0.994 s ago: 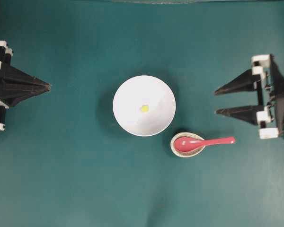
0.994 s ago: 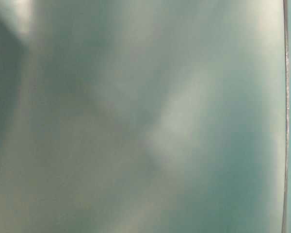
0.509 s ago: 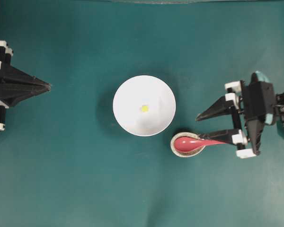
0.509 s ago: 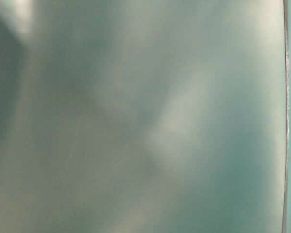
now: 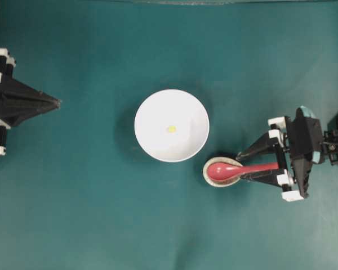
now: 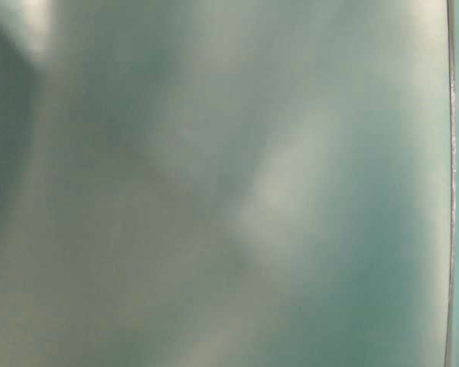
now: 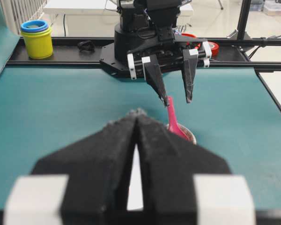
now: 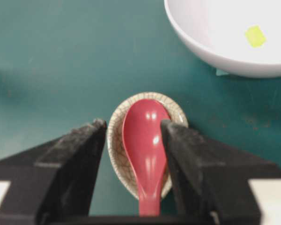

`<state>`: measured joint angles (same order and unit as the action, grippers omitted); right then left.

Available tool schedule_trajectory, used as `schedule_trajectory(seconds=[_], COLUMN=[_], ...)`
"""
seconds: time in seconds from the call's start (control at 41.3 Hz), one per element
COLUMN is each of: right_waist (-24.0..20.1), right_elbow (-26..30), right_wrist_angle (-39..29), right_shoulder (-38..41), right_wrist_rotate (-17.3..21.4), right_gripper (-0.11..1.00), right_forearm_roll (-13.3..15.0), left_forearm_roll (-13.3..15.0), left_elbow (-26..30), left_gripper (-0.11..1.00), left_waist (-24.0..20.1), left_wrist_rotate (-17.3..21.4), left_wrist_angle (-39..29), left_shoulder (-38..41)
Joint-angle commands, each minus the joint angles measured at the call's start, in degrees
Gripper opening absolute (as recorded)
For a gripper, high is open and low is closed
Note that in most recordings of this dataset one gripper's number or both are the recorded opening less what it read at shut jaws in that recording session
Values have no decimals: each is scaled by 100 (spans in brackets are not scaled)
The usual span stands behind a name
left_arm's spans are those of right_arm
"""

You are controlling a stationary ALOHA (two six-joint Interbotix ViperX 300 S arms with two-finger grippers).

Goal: Scoop the yellow hexagonal prism block from the bowl with a spoon using the right arm.
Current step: 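Move the right gripper left to the red spoon handle on the dish, then close the right gripper on the red spoon handle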

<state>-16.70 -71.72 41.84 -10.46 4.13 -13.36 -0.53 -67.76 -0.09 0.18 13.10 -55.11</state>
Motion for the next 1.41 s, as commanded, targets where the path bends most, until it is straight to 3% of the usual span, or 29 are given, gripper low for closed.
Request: schedule_trajectory(seconds=[0.0,0.218,0.679,1.381], right_waist=[-141,-343,-571,-642], right_elbow=[-70,-176,-369,-378], right_wrist_angle=[501,1107,1582,1591], right_shoulder=[167,773,1310,1503], right_wrist_rotate=[-18,-18,0,0], right_gripper=[56,56,56,52], right_forearm_roll=[-114,-378,-677,-677], left_forearm_roll=[-9,-9,-9,-18], left_elbow=[141,141,141,141], left_gripper=[0,0,0,0], left_waist=[-9,0,0,0], left_wrist_rotate=[9,9,26,35], left_wrist_angle=[35,53,62,79], left_shoulder=[35,35,44,53])
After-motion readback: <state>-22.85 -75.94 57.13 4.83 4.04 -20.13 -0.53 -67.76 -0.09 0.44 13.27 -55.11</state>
